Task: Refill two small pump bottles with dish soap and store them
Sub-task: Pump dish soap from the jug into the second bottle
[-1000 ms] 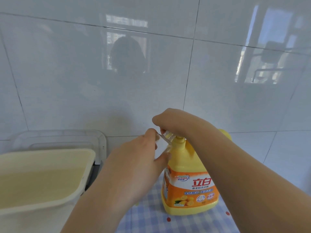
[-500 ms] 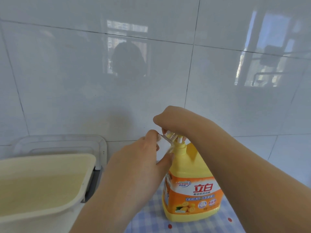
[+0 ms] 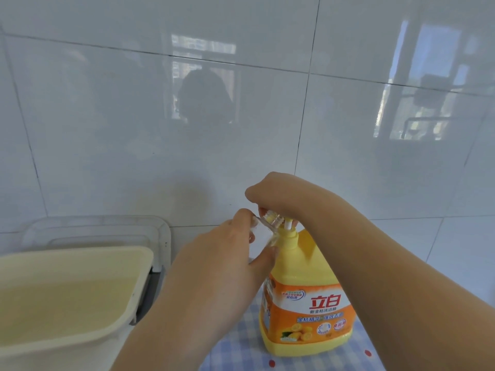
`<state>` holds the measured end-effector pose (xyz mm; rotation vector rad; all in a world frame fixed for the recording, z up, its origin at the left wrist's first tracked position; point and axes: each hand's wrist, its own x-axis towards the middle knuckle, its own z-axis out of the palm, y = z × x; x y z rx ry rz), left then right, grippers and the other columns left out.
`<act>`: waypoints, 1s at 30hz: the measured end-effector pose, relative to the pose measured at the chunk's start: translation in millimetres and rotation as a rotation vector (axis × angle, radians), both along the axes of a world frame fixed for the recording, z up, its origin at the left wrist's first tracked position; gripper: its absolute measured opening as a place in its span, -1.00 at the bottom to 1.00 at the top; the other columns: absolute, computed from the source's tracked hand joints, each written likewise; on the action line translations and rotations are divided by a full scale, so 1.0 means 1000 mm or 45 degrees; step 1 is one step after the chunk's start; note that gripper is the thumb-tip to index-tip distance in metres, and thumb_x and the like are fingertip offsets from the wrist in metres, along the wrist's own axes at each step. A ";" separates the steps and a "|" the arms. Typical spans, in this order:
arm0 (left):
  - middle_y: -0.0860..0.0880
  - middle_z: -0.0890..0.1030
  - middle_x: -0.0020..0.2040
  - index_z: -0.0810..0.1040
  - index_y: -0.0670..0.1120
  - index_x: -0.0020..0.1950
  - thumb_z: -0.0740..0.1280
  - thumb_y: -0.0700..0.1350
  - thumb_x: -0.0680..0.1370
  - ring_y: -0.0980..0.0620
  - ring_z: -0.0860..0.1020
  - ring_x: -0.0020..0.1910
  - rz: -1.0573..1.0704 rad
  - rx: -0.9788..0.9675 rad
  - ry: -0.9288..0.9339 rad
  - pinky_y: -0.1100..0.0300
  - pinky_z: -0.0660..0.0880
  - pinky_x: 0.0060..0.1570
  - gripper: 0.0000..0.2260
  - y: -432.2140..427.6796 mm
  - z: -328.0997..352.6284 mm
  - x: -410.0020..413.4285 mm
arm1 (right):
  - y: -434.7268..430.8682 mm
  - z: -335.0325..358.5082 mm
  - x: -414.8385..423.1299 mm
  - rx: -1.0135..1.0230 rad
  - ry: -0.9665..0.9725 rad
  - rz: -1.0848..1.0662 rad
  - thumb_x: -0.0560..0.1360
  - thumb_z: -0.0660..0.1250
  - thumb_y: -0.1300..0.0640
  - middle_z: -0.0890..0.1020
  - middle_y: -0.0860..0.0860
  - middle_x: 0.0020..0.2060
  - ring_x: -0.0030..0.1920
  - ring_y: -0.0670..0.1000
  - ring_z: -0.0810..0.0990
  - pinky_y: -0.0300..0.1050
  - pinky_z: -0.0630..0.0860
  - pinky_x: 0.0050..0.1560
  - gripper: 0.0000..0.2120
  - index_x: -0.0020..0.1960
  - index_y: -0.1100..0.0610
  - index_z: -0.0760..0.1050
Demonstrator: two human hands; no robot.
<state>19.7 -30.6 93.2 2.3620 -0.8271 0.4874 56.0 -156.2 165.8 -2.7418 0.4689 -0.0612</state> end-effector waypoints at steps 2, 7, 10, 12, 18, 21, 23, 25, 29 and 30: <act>0.24 0.46 -0.06 0.28 0.22 0.15 0.09 0.31 0.52 0.15 0.51 -0.29 -0.002 0.012 0.010 0.37 0.28 -0.37 -0.71 0.001 -0.001 0.001 | 0.000 -0.001 0.000 -0.008 0.005 0.014 0.54 0.11 0.17 0.55 0.12 -0.28 -0.46 0.04 0.44 -0.24 0.36 -0.40 -0.77 -0.12 0.23 0.50; 0.24 0.46 -0.04 0.28 0.22 0.17 0.10 0.31 0.53 0.14 0.52 -0.27 -0.017 0.028 0.022 0.32 0.37 -0.29 -0.71 0.002 -0.002 0.002 | -0.001 -0.003 0.001 -0.023 -0.015 0.021 0.55 0.11 0.17 0.38 0.02 -0.40 -0.45 -0.02 0.31 -0.21 0.27 -0.38 -0.82 -0.20 0.16 0.38; 0.20 0.50 -0.06 0.27 0.21 0.13 0.11 0.28 0.55 0.16 0.57 -0.24 -0.014 0.069 0.029 0.33 0.41 -0.28 -0.76 0.002 -0.003 0.003 | -0.002 -0.009 0.002 0.005 -0.012 -0.001 0.53 0.13 0.13 0.37 0.01 -0.41 -0.45 -0.02 0.30 -0.20 0.26 -0.37 -0.81 -0.24 0.15 0.39; 0.22 0.50 -0.03 0.27 0.21 0.15 0.11 0.27 0.55 0.16 0.56 -0.23 -0.013 0.089 0.030 0.32 0.39 -0.29 -0.75 0.003 -0.003 0.003 | -0.003 -0.014 0.003 0.035 -0.021 -0.009 0.52 0.14 0.12 0.40 0.00 -0.40 -0.44 -0.03 0.31 -0.19 0.27 -0.36 -0.79 -0.27 0.15 0.40; 0.23 0.49 0.00 0.26 0.21 0.14 0.10 0.29 0.54 0.16 0.56 -0.21 0.005 0.120 0.019 0.34 0.34 -0.32 -0.74 0.002 -0.002 0.003 | -0.004 -0.013 0.005 0.042 -0.035 -0.023 0.52 0.15 0.11 0.39 0.00 -0.42 -0.45 -0.03 0.32 -0.21 0.27 -0.38 -0.76 -0.30 0.14 0.39; 0.20 0.50 0.02 0.25 0.19 0.18 0.10 0.28 0.55 0.14 0.55 -0.21 0.003 0.131 0.019 0.31 0.36 -0.30 -0.72 0.002 -0.003 0.003 | -0.003 -0.013 0.005 0.026 -0.018 -0.022 0.52 0.14 0.13 0.35 0.00 -0.43 -0.45 -0.03 0.28 -0.20 0.24 -0.38 -0.79 -0.27 0.15 0.37; 0.18 0.51 -0.02 0.25 0.19 0.17 0.09 0.28 0.55 0.14 0.56 -0.24 -0.001 0.139 0.008 0.30 0.39 -0.29 -0.72 0.002 -0.002 0.002 | -0.002 -0.012 0.004 0.024 -0.016 -0.027 0.52 0.14 0.13 0.35 0.00 -0.43 -0.45 -0.03 0.27 -0.21 0.23 -0.39 -0.81 -0.24 0.15 0.39; 0.17 0.50 -0.05 0.24 0.19 0.16 0.08 0.28 0.56 0.15 0.57 -0.25 0.003 0.130 -0.009 0.31 0.39 -0.29 -0.73 0.003 -0.002 0.002 | -0.002 -0.012 0.004 0.017 -0.025 -0.031 0.51 0.15 0.13 0.37 0.00 -0.43 -0.45 -0.02 0.29 -0.21 0.24 -0.39 -0.81 -0.24 0.15 0.41; 0.16 0.51 -0.06 0.25 0.19 0.16 0.08 0.28 0.55 0.13 0.58 -0.23 0.012 0.100 -0.013 0.26 0.46 -0.23 -0.73 0.004 -0.001 0.001 | -0.002 -0.011 0.005 -0.015 -0.034 -0.046 0.49 0.14 0.14 0.42 0.01 -0.41 -0.44 -0.01 0.34 -0.20 0.29 -0.36 -0.82 -0.24 0.14 0.44; 0.16 0.51 -0.05 0.25 0.19 0.15 0.08 0.29 0.55 0.13 0.59 -0.23 0.014 0.092 -0.012 0.25 0.47 -0.21 -0.73 0.004 0.000 0.001 | -0.002 -0.010 0.005 -0.015 -0.037 -0.047 0.49 0.14 0.14 0.43 0.01 -0.41 -0.44 -0.01 0.36 -0.21 0.30 -0.36 -0.82 -0.24 0.15 0.45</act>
